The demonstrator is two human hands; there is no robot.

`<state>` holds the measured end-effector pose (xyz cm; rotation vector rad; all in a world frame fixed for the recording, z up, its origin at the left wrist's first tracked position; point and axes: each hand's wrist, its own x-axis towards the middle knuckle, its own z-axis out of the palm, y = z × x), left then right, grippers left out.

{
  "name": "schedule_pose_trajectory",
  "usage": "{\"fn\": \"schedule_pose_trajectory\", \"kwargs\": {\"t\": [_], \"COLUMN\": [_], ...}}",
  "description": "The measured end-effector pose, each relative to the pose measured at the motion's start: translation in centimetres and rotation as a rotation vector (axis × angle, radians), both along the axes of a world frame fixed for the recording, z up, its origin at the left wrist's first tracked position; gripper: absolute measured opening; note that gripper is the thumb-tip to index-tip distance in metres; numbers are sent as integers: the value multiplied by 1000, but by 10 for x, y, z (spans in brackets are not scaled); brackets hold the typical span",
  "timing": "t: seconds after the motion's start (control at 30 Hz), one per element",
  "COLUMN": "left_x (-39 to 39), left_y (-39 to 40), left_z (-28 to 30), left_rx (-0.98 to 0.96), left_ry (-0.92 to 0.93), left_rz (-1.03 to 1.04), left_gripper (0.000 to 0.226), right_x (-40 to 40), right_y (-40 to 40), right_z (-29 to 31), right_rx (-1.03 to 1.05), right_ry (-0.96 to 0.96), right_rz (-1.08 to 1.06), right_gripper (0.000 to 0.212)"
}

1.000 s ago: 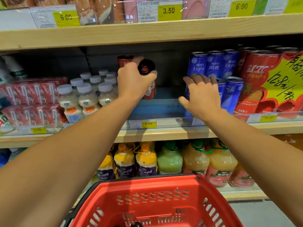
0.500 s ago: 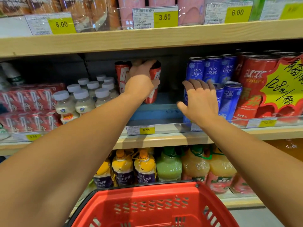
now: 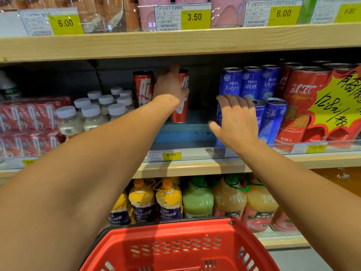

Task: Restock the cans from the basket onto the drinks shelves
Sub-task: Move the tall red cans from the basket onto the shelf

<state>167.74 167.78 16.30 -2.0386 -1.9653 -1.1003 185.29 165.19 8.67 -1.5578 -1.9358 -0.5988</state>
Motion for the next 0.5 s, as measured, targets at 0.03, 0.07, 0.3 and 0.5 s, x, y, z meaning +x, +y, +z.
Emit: {"fn": "schedule_pose_trajectory", "kwargs": {"t": [0.03,0.07,0.3,0.5], "left_x": [-1,-1,-4,-12], "left_y": [1,3,0,-25], "left_z": [0,-1,1,3], "left_rx": [-3,-3,-25,-108], "left_ry": [-6,-15,5,-46], "left_rz": [-7,-11,7,-44], "left_gripper": [51,52,55,67], "right_x": [0,-1,-1,-6], "right_y": [0,0,1,-3], "right_z": [0,0,0,4], "right_rx": [1,2,-5,1], "right_ry": [2,6,13,43], "right_rz": [-1,-1,-1,4], "right_gripper": [66,66,67,69]}}
